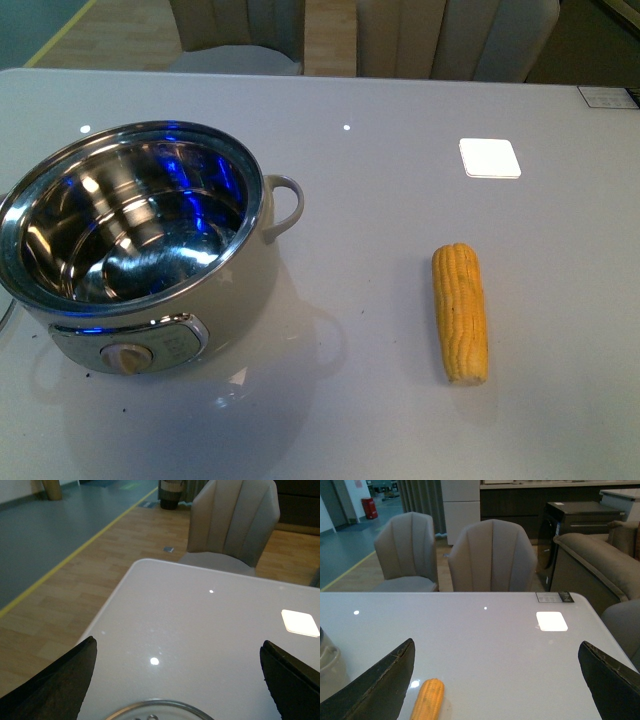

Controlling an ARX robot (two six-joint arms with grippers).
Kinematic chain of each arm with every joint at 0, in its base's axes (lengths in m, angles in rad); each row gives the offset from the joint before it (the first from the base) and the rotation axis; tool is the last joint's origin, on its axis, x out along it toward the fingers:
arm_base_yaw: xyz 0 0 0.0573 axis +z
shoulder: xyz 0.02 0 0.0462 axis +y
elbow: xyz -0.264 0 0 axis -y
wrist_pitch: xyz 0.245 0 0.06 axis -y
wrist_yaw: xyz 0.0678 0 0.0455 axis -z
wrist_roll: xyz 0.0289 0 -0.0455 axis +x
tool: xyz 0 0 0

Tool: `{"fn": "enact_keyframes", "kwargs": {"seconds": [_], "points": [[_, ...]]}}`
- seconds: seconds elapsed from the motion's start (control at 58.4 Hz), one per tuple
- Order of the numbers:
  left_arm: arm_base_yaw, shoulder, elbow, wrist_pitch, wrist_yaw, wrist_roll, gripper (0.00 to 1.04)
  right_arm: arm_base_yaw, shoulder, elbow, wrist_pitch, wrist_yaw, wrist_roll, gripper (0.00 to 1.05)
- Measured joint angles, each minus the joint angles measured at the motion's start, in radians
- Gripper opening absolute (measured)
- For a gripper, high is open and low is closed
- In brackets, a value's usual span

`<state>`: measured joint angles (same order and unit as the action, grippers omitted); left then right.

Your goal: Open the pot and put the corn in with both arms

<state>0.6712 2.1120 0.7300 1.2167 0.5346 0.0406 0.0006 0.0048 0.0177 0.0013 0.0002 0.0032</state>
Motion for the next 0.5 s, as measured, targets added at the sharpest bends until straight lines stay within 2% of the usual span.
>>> {"fn": "enact_keyframes", "kwargs": {"seconds": [0.205,0.36,0.497], "points": [[0.028,-0.372,-0.195,-0.116,0.046,-0.130,0.98,0.000,0.000,0.000,0.000,0.000,0.000,0.96],[-0.030,-0.629,-0.324,-0.247,0.060,-0.186,0.98,0.000,0.000,0.000,0.000,0.000,0.000,0.96],[-0.129,-0.886,-0.412,-0.412,0.011,-0.230,0.98,0.000,0.000,0.000,0.000,0.000,0.000,0.96]]}}
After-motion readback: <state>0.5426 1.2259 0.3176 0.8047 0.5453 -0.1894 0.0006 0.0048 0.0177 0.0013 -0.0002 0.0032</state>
